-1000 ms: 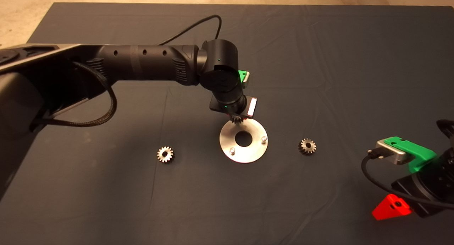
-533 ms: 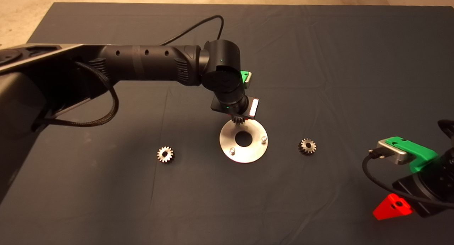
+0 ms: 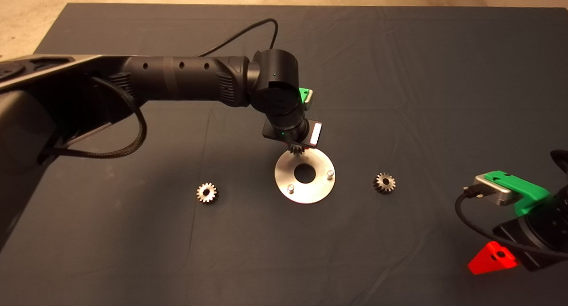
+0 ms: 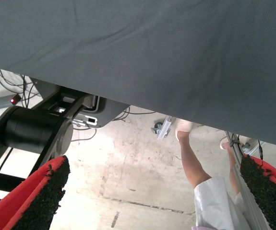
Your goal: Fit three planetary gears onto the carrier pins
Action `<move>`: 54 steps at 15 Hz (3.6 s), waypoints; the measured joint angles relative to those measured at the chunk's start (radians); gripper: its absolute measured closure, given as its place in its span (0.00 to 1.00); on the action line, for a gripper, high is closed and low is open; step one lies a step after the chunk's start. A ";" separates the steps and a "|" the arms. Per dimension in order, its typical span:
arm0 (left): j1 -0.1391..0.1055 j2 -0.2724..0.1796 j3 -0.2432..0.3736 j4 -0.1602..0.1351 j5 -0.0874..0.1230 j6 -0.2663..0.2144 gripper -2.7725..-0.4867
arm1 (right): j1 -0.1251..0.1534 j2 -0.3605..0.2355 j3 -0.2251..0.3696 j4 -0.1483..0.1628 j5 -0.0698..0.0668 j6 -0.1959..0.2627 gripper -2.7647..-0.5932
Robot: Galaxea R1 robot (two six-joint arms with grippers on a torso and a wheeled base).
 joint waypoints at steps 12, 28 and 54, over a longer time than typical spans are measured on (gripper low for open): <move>0.012 0.001 0.001 0.010 -0.001 -0.001 0.82 | 0.000 -0.001 0.000 0.000 0.000 0.000 0.06; 0.017 0.005 0.015 0.060 0.034 0.000 0.82 | 0.000 -0.001 0.000 0.000 0.000 0.000 0.05; 0.030 0.002 0.055 0.110 0.055 -0.008 0.76 | 0.000 -0.001 0.000 0.000 0.000 0.000 0.05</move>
